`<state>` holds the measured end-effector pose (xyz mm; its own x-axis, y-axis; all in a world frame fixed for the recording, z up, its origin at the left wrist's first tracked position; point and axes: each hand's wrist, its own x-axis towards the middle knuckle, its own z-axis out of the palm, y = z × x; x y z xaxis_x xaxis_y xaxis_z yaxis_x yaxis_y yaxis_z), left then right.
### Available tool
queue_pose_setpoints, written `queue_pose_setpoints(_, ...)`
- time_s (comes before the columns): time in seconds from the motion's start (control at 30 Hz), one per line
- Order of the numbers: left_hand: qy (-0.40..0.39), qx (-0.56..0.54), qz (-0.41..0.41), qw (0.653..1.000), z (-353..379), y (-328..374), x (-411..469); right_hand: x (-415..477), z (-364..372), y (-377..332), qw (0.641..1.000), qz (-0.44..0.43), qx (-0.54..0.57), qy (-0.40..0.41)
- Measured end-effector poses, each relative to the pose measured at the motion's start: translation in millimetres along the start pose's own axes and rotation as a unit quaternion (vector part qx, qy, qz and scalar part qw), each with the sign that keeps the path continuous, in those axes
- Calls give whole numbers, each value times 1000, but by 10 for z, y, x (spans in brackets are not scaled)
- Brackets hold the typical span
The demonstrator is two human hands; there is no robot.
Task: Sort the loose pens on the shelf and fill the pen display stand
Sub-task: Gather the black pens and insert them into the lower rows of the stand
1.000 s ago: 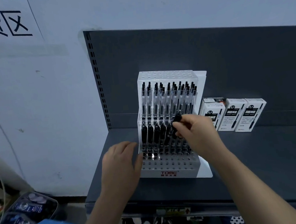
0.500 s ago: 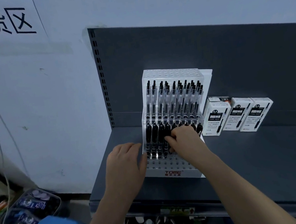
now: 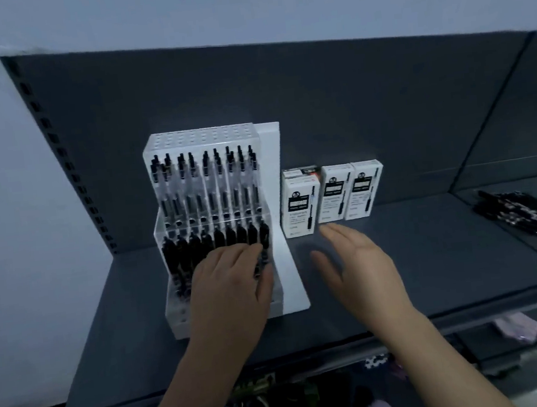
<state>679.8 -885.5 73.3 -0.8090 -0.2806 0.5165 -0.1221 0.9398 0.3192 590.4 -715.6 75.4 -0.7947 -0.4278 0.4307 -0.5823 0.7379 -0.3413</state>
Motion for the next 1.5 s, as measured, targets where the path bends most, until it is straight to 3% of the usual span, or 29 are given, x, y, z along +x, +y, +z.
queue_pose_setpoints(0.57, -60, -87, 111, 988, 1471, 2859, 274, -772, -1507, 2926, 980, 157, -120, 0)
queue_pose_setpoints(1.0, -110, -93, 118, 983, 2710, 4117, 975, -326, -1805, 4560, 973, 187, -134, 2)
queue_pose_setpoints(1.33, -195, -96, 53, 975, 3600, 4641, 1643, 324, -1721, 5611, 973, 200, -85, -72)
queue_pose_setpoints(1.5, -228, -64, -28, 971, 3841, 4742, 1717, 568, -1567, 5967, 978, 169, -63, -102)
